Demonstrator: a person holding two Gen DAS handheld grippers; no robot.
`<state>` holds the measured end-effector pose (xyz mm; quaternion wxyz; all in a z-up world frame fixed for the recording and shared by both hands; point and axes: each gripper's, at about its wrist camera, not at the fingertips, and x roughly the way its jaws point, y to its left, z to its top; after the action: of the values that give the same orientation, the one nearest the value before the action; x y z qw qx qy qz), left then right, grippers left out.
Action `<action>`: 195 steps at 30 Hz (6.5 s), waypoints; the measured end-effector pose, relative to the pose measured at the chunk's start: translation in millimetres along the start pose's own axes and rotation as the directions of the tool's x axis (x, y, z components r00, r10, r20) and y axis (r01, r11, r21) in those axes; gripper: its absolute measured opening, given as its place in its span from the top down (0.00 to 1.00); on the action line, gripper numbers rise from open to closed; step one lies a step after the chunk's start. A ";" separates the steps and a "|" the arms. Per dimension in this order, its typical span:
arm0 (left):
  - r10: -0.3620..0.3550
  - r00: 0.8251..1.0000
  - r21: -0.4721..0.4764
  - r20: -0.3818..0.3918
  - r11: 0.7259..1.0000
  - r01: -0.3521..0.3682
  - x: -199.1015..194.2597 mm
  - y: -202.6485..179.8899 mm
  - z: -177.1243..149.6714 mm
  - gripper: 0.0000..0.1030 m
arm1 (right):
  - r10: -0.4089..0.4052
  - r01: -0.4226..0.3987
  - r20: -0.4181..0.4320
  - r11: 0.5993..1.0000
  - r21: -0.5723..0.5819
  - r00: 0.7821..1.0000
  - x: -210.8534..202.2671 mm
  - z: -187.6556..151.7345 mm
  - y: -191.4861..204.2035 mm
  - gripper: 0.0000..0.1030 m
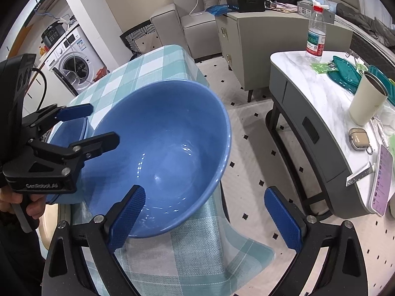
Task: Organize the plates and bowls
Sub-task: 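Move both grippers over to the rim of the remaining blue bowl, then close the left gripper on the bowl rim while the right gripper closes on it, then lift the blue bowl with both grippers and carry it over the nested bowls, then lower the held bowl into the nested bowls and open both grippers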
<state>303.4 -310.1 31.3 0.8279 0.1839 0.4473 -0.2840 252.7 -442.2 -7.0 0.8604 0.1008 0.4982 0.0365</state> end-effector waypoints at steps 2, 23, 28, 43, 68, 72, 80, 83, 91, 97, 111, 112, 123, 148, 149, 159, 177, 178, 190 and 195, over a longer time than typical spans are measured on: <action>-0.011 1.000 0.002 -0.007 1.000 0.011 1.5 -0.5 0.7 0.24 | 0.007 -0.007 -0.004 1.000 0.000 1.000 0.8 0.0 0.5 0.14; -0.063 0.997 -0.004 -0.044 0.998 0.063 7.3 0.2 -2.7 0.67 | 0.051 -0.051 -0.021 0.999 -0.012 0.998 1.0 -3.8 8.0 0.42; -0.070 0.997 -0.008 -0.040 0.998 0.069 3.9 0.8 -3.7 0.71 | 0.044 -0.044 -0.018 0.999 -0.024 0.999 -0.1 -3.9 12.1 0.54; -0.060 0.998 -0.016 -0.025 0.998 0.059 -2.7 2.6 -6.5 0.78 | 0.010 -0.010 -0.014 1.000 -0.021 1.000 -2.3 -4.8 9.7 0.68; -0.040 0.996 -0.042 0.080 0.998 0.043 -47.3 11.3 -4.5 0.78 | -0.014 0.019 0.057 0.996 -0.083 0.998 -40.6 10.3 30.3 0.69; -0.033 0.994 -0.053 0.101 0.998 0.038 -57.7 15.0 -5.6 0.78 | -0.019 0.027 0.072 0.994 -0.103 0.997 -49.4 14.5 37.3 0.69; -0.004 0.990 -0.090 0.140 0.996 0.017 -79.5 29.9 -11.2 0.78 | -0.010 0.023 0.093 0.989 -0.148 0.996 -62.6 23.7 60.6 0.69; 0.011 0.988 -0.105 0.155 0.994 0.005 -89.1 36.2 -14.2 0.78 | -0.002 0.019 0.101 0.985 -0.170 0.995 -66.6 28.1 71.0 0.69; 0.052 0.982 -0.152 0.180 0.988 -0.024 -107.9 56.5 -27.1 0.78 | 0.023 0.001 0.105 0.975 -0.222 0.994 -69.6 38.2 99.6 0.69; 0.081 0.979 -0.187 0.189 0.981 -0.045 -120.1 72.3 -40.2 0.78 | 0.047 -0.018 0.105 0.965 -0.261 0.993 -70.0 41.5 121.6 0.69; 0.138 0.974 -0.254 0.178 0.963 -0.090 -137.5 97.3 -74.3 0.78 | 0.093 -0.063 0.072 0.939 -0.337 0.993 -61.3 37.2 166.3 0.69; 0.140 0.975 -0.258 0.174 0.962 -0.092 -137.9 98.3 -76.8 0.78 | 0.095 -0.066 0.070 0.937 -0.343 0.993 -60.2 36.3 169.2 0.69; 0.160 0.978 -0.296 0.137 0.948 -0.113 -135.8 110.3 -102.5 0.78 | 0.106 -0.087 0.029 0.922 -0.377 0.994 -40.0 30.8 190.3 0.69; 0.165 0.984 -0.311 0.066 0.941 -0.137 -109.2 111.5 -126.6 0.78 | 0.058 -0.071 -0.046 0.908 -0.412 0.997 0.2 19.0 197.9 0.69; 0.166 0.984 -0.311 0.064 0.940 -0.138 -108.3 111.5 -127.1 0.78 | 0.056 -0.070 -0.047 0.908 -0.413 0.997 1.2 18.7 198.3 0.69; 0.171 0.984 -0.306 0.049 0.941 -0.149 -101.3 110.3 -130.8 0.78 | 0.019 -0.032 -0.034 0.896 -0.443 0.999 3.9 16.1 203.0 0.69; 0.168 0.985 -0.294 0.045 0.944 -0.148 -96.1 107.4 -139.8 0.75 | -0.029 0.024 -0.003 0.877 -0.480 1.000 8.9 13.1 205.4 0.58; 0.162 0.986 -0.299 0.046 0.944 -0.141 -96.0 108.2 -140.5 0.74 | -0.024 0.018 -0.006 0.877 -0.481 1.000 9.7 12.4 204.7 0.57; 0.160 0.980 -0.316 0.115 0.941 -0.117 -112.0 106.4 -149.7 0.48 | 0.067 -0.045 0.035 0.895 -0.443 0.997 -3.8 9.7 196.2 0.29; 0.197 0.974 -0.334 0.109 0.930 -0.151 -118.0 107.3 -158.8 0.42 | 0.125 -0.085 0.070 0.902 -0.423 0.990 -14.2 5.4 191.7 0.19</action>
<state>218.8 -102.5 52.0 0.8983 0.0640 0.4100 -0.1444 257.4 -258.0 47.9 0.8815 -0.0576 0.4311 0.1839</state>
